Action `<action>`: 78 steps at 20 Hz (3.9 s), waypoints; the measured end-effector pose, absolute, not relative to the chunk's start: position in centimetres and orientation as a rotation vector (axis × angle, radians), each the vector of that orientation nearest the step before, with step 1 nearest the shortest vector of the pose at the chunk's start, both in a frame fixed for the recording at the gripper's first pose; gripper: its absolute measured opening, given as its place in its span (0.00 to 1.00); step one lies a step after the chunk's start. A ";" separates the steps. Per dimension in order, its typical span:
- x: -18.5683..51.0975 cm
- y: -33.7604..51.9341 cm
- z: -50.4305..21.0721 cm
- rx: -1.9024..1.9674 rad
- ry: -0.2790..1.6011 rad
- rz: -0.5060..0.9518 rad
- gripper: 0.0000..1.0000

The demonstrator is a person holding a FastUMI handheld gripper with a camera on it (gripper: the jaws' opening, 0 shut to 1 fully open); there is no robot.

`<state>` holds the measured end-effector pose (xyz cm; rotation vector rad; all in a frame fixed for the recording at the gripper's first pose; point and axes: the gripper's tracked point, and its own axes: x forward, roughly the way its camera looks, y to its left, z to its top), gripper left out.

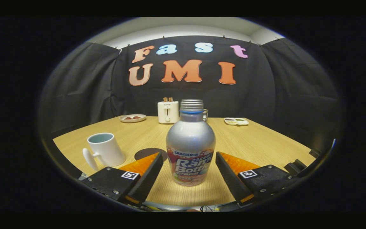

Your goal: Take the bottle from table, then pour the juice into the cup, finally place the bottle on the coaster

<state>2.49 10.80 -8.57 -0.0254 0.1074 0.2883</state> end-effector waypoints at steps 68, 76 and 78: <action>1.8 20.8 0.1 -1.540 -0.253 0.081 0.76; 1.9 20.9 0.0 -1.638 -0.262 0.092 0.76; 1.8 21.1 0.1 -1.661 -0.262 0.092 0.76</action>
